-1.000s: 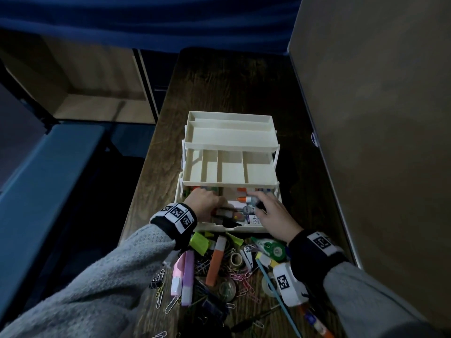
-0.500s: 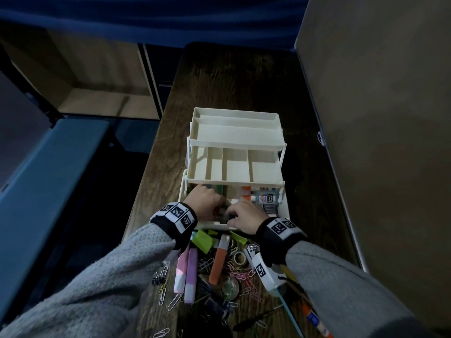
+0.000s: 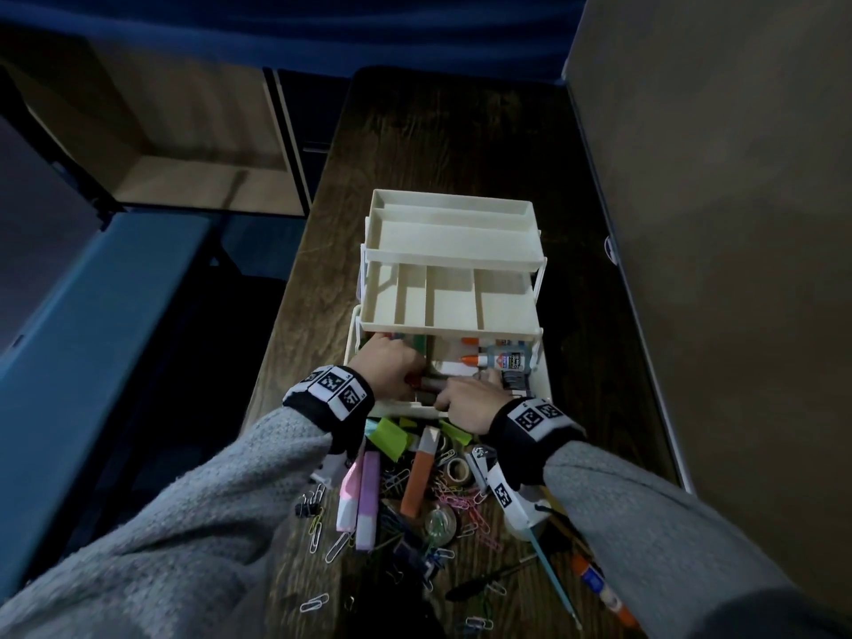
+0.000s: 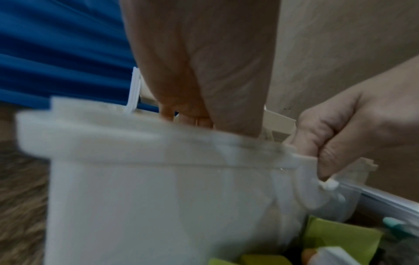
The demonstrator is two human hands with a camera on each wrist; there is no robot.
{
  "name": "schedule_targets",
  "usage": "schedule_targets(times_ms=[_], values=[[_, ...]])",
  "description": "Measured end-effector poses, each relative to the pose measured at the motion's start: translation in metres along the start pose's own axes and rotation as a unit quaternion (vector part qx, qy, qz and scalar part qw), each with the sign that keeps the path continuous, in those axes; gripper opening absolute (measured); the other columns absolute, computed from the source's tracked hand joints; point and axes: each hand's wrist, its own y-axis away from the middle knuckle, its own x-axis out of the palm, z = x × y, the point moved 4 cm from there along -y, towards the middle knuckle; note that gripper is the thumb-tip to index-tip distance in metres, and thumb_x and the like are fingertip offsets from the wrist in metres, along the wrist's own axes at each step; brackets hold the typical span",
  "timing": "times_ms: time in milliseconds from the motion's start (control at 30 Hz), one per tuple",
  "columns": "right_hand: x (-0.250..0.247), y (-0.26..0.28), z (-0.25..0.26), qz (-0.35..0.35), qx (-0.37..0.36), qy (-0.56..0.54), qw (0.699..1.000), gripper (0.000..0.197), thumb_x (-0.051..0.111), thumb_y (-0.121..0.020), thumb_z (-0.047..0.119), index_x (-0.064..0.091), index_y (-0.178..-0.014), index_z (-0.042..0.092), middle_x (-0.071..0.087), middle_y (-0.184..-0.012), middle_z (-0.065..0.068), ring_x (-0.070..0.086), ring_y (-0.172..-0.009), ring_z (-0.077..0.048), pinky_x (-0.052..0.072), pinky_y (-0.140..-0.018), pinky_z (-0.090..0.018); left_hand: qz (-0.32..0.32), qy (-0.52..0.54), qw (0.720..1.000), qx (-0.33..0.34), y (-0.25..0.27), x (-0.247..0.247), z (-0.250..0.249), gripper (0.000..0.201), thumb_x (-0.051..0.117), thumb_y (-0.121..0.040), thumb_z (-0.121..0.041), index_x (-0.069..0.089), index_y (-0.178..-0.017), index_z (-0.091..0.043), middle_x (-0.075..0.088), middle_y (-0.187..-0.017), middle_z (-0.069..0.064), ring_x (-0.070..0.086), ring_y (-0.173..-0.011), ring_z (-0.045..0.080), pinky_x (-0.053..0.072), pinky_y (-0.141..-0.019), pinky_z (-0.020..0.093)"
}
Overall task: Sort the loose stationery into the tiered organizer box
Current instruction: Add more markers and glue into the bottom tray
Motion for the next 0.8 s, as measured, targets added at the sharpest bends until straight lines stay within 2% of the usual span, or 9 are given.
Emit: schedule_targets(times_ms=[133, 200, 233, 333, 400, 467, 533, 667, 800], values=[[-0.006, 0.009, -0.002, -0.036, 0.002, -0.058, 0.998, 0.047, 0.035, -0.089, 0.003, 0.066, -0.115, 0.026, 0.053, -0.136, 0.001, 0.040, -0.132, -0.022, 0.000, -0.112, -0.054, -0.032, 0.085, 0.995, -0.029, 0.019, -0.013, 0.004, 0.023, 0.056, -0.086, -0.031, 0.069, -0.104, -0.024, 0.069, -0.105, 0.004, 0.063, -0.098, 0.027, 0.048, -0.084, 0.034], [-0.012, 0.021, -0.010, -0.117, 0.011, -0.135, 0.984, 0.048, 0.036, -0.090, 0.001, 0.065, -0.116, 0.028, 0.054, -0.134, 0.001, 0.040, -0.132, -0.020, 0.005, -0.116, -0.052, -0.077, 0.139, 0.986, -0.048, 0.038, -0.020, 0.008, 0.019, 0.056, -0.088, -0.026, 0.068, -0.101, -0.019, 0.067, -0.102, 0.005, 0.063, -0.094, 0.027, 0.050, -0.079, 0.035], [-0.014, 0.030, -0.016, -0.168, 0.011, -0.181, 0.969, 0.046, 0.036, -0.091, 0.000, 0.066, -0.114, 0.027, 0.056, -0.129, 0.001, 0.043, -0.129, -0.020, 0.014, -0.116, -0.050, -0.109, 0.160, 0.979, -0.057, 0.050, -0.023, 0.010, 0.017, 0.056, -0.089, -0.025, 0.068, -0.099, -0.018, 0.066, -0.100, 0.004, 0.063, -0.091, 0.026, 0.050, -0.076, 0.035], [-0.005, 0.065, -0.038, -0.272, 0.004, -0.307, 0.912, 0.039, 0.037, -0.096, 0.001, 0.065, -0.113, 0.022, 0.055, -0.119, 0.001, 0.051, -0.118, -0.015, 0.038, -0.106, -0.035, -0.186, 0.224, 0.952, -0.098, 0.091, -0.020, 0.017, 0.012, 0.059, -0.089, -0.024, 0.068, -0.096, -0.019, 0.065, -0.093, -0.003, 0.062, -0.080, 0.016, 0.052, -0.072, 0.033], [0.009, 0.092, -0.054, -0.317, 0.014, -0.335, 0.887, 0.033, 0.040, -0.097, 0.000, 0.065, -0.111, 0.017, 0.054, -0.113, 0.001, 0.053, -0.111, -0.012, 0.040, -0.097, -0.021, -0.206, 0.254, 0.936, -0.127, 0.116, -0.011, 0.017, 0.011, 0.058, -0.090, -0.024, 0.068, -0.096, -0.021, 0.063, -0.092, -0.008, 0.059, -0.074, 0.008, 0.051, -0.070, 0.028], [0.026, 0.116, -0.072, -0.356, 0.036, -0.329, 0.874, 0.030, 0.043, -0.096, -0.002, 0.067, -0.106, 0.012, 0.056, -0.104, -0.002, 0.056, -0.102, -0.014, 0.038, -0.084, -0.010, -0.202, 0.273, 0.930, -0.140, 0.135, 0.003, 0.011, 0.010, 0.059, -0.091, -0.023, 0.068, -0.094, -0.022, 0.064, -0.091, -0.009, 0.059, -0.071, 0.006, 0.051, -0.069, 0.027], [0.051, 0.134, -0.092, -0.352, 0.085, -0.323, 0.874, 0.027, 0.044, -0.095, 0.000, 0.068, -0.101, 0.010, 0.055, -0.098, -0.004, 0.058, -0.097, -0.018, 0.039, -0.078, -0.015, -0.179, 0.287, 0.930, -0.145, 0.147, 0.018, 0.001, 0.009, 0.060, -0.090, -0.021, 0.068, -0.094, -0.021, 0.065, -0.091, -0.007, 0.060, -0.072, 0.008, 0.052, -0.070, 0.030], [0.105, 0.158, -0.122, -0.307, 0.186, -0.374, 0.855, 0.027, 0.043, -0.095, 0.000, 0.069, -0.100, 0.007, 0.055, -0.105, -0.012, 0.058, -0.102, -0.030, 0.047, -0.094, -0.045, -0.140, 0.300, 0.931, -0.156, 0.159, 0.044, -0.018, 0.011, 0.060, -0.089, -0.020, 0.070, -0.096, -0.020, 0.068, -0.092, -0.005, 0.062, -0.075, 0.013, 0.052, -0.071, 0.033], [0.135, 0.182, -0.135, -0.328, 0.253, -0.415, 0.810, 0.027, 0.042, -0.091, -0.005, 0.066, -0.090, 0.008, 0.058, -0.107, -0.018, 0.058, -0.100, -0.033, 0.048, -0.092, -0.046, -0.122, 0.305, 0.933, -0.149, 0.160, 0.057, -0.033, 0.009, 0.060, -0.089, -0.022, 0.068, -0.092, -0.024, 0.066, -0.090, -0.006, 0.062, -0.075, 0.014, 0.050, -0.069, 0.033]])
